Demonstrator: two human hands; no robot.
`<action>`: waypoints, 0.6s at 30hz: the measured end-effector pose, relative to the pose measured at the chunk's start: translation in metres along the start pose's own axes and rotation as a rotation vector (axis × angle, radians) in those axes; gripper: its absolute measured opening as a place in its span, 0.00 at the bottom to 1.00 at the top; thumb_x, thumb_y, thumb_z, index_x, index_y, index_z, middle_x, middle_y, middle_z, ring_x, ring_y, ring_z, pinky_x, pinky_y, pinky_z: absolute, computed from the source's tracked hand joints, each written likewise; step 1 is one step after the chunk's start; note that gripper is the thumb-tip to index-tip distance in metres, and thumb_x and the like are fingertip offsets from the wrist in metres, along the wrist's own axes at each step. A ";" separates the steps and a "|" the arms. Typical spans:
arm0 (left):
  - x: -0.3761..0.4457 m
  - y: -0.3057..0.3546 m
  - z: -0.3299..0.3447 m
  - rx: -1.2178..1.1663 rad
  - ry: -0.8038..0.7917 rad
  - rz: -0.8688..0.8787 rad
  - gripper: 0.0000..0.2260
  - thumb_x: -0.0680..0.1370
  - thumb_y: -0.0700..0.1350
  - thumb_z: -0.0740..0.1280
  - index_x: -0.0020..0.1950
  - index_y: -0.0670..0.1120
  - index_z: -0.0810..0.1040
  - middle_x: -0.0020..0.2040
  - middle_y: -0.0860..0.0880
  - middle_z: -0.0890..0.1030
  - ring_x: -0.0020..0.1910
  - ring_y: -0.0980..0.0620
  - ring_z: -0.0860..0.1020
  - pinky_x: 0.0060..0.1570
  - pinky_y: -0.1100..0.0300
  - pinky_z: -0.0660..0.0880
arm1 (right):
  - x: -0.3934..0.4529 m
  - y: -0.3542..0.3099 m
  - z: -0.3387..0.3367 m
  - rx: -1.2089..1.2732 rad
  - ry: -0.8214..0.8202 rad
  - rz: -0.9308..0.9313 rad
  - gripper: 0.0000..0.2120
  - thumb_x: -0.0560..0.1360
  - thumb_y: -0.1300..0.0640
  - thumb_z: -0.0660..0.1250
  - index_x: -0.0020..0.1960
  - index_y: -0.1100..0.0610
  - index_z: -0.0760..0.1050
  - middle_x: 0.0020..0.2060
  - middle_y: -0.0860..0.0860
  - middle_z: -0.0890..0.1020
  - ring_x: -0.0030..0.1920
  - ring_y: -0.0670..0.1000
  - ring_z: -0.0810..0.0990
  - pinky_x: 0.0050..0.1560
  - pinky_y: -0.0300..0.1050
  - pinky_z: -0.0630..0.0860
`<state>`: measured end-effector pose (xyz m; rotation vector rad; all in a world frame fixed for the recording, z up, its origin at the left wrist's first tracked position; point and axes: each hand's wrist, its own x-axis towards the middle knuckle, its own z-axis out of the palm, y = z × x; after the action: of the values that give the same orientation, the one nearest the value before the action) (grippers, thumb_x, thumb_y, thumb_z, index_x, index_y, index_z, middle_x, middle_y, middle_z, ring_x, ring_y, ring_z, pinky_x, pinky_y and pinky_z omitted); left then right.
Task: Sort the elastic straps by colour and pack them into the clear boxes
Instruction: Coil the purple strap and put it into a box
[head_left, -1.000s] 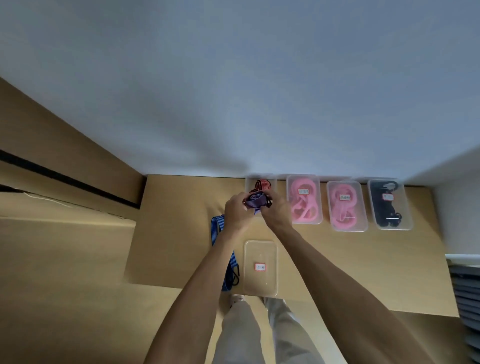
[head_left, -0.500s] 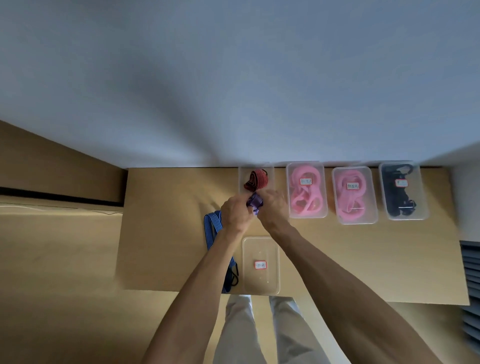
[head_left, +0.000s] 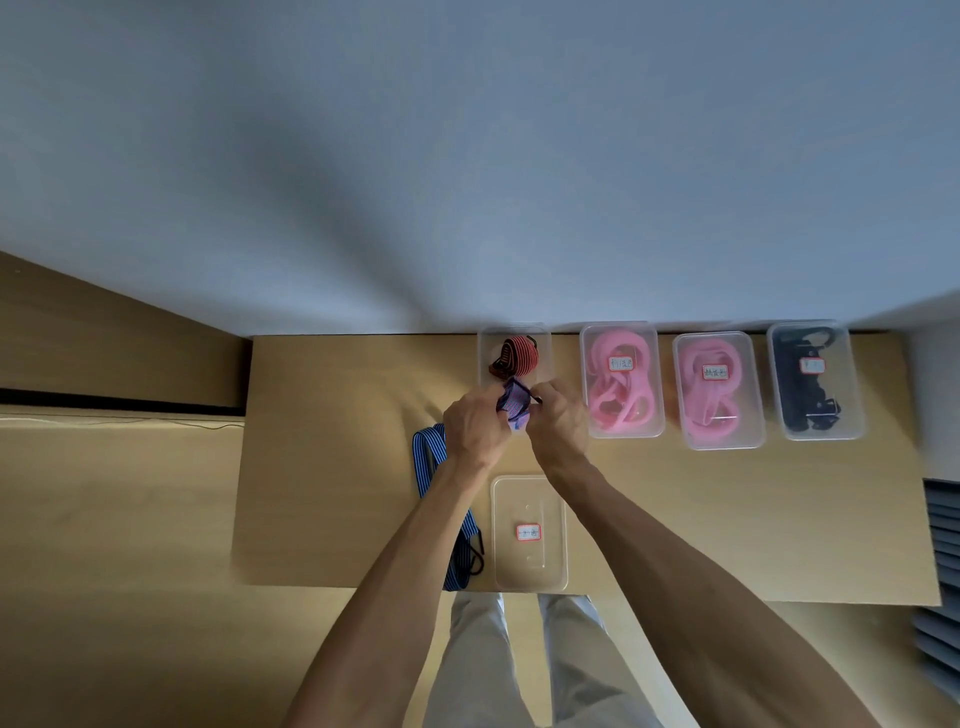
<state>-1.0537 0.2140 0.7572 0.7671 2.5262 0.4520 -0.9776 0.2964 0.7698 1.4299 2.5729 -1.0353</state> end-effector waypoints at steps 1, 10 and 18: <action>0.000 -0.001 0.001 0.001 0.001 0.000 0.10 0.74 0.38 0.67 0.54 0.45 0.79 0.47 0.43 0.83 0.46 0.38 0.80 0.43 0.49 0.74 | 0.001 -0.002 0.000 -0.032 0.008 -0.021 0.11 0.66 0.74 0.67 0.46 0.67 0.81 0.42 0.63 0.80 0.41 0.65 0.79 0.37 0.54 0.71; 0.008 -0.005 0.002 0.050 -0.041 0.029 0.11 0.77 0.42 0.68 0.58 0.46 0.82 0.53 0.45 0.82 0.49 0.41 0.80 0.44 0.51 0.73 | 0.011 0.008 0.015 -0.403 -0.037 -0.063 0.09 0.66 0.70 0.66 0.42 0.63 0.82 0.41 0.57 0.80 0.50 0.61 0.72 0.48 0.53 0.66; 0.005 -0.003 -0.002 0.063 -0.029 0.083 0.10 0.75 0.40 0.67 0.56 0.46 0.79 0.52 0.48 0.81 0.47 0.42 0.80 0.43 0.52 0.74 | -0.007 0.018 0.018 -0.213 0.156 -0.221 0.16 0.55 0.77 0.71 0.41 0.64 0.82 0.44 0.57 0.83 0.49 0.64 0.81 0.55 0.62 0.76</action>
<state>-1.0598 0.2137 0.7564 0.8980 2.4991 0.3869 -0.9648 0.2879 0.7485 1.2442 2.9006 -0.6614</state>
